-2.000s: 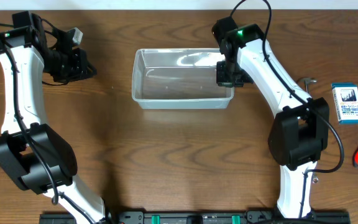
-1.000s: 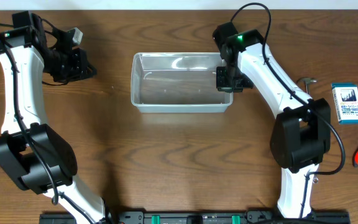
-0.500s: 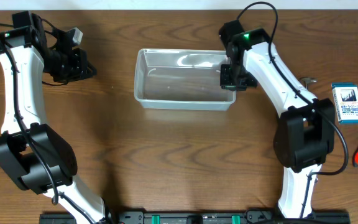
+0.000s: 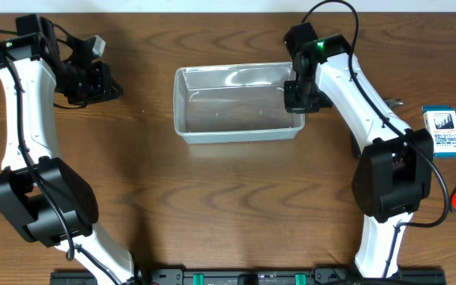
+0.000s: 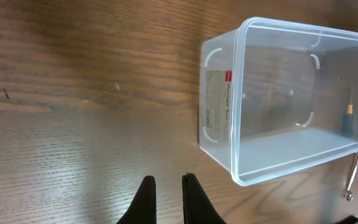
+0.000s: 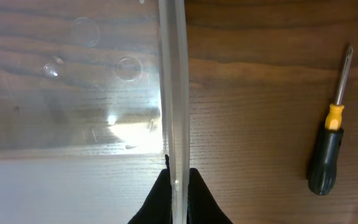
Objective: Pack container
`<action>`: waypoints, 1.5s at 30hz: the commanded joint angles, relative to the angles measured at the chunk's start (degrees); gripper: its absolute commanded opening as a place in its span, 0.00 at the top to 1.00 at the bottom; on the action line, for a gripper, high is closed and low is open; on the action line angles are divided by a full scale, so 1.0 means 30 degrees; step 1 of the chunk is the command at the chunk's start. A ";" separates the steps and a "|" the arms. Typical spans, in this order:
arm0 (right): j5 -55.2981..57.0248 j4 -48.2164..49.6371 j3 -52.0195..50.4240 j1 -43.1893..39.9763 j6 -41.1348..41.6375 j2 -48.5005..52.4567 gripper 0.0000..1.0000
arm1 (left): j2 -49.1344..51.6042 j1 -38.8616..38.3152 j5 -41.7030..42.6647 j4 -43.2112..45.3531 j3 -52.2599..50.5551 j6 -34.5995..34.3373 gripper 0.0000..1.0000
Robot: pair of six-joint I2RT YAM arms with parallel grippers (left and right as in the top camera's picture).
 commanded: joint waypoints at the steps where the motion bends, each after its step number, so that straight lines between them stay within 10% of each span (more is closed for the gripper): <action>1: -0.0350 -0.0015 -0.0080 0.0197 -0.0940 -0.0707 0.99 | 0.0138 -0.0022 0.0204 -0.0073 -0.0153 -0.0168 0.94; 45: -0.0051 0.0175 -0.0080 0.0430 0.0780 -0.0707 0.99 | 0.0138 -0.0022 0.0204 -0.0073 -0.0153 -0.0168 0.94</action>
